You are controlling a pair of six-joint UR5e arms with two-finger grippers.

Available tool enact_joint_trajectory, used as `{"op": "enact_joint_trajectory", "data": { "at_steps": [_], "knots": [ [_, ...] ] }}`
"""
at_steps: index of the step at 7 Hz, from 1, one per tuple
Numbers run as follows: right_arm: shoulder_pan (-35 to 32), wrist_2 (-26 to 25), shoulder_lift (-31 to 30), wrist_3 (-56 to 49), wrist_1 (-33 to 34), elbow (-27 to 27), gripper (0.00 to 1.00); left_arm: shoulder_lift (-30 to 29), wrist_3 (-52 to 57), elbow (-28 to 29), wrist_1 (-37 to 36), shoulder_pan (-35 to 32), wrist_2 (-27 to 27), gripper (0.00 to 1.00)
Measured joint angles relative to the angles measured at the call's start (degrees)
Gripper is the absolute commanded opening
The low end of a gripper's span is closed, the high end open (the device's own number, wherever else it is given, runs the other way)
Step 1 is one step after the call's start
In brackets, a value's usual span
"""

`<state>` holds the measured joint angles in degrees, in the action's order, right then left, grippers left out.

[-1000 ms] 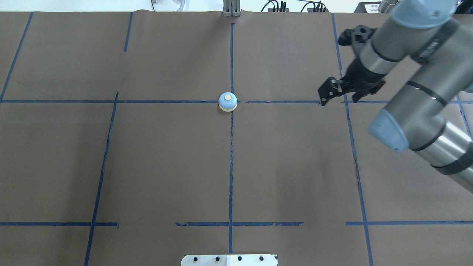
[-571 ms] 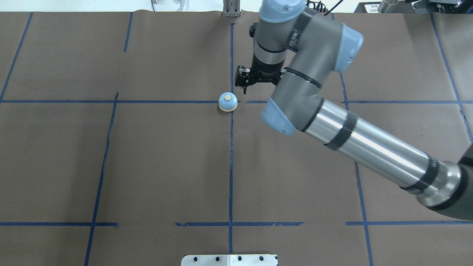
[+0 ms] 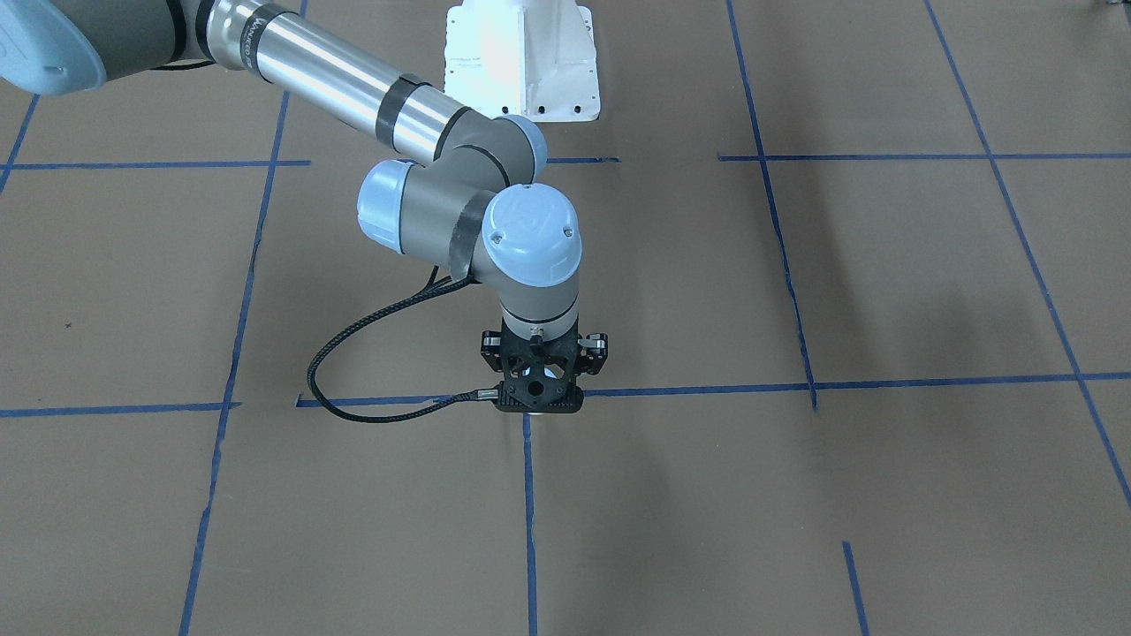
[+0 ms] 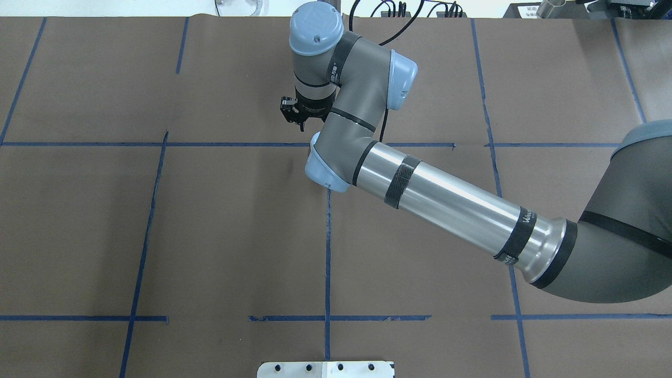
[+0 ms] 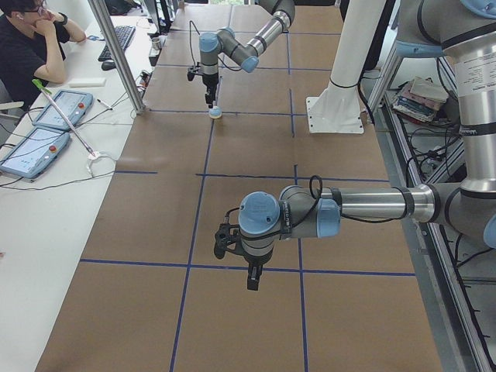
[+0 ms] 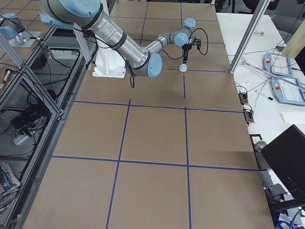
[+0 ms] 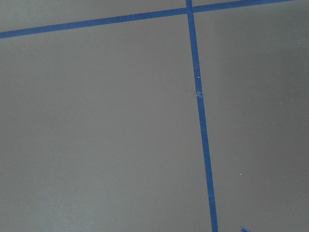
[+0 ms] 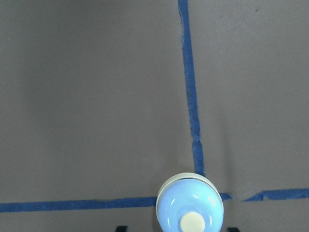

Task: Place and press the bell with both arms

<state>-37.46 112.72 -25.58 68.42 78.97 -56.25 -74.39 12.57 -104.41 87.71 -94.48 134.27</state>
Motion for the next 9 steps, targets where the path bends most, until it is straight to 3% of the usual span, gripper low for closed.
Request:
{"op": "enact_joint_trajectory", "data": {
  "at_steps": [9],
  "knots": [
    [1.8,-4.4,-0.5,-0.7,1.5,1.0,0.02,0.0,0.0,0.0,0.0,0.0,0.0,1.0]
  ]
}}
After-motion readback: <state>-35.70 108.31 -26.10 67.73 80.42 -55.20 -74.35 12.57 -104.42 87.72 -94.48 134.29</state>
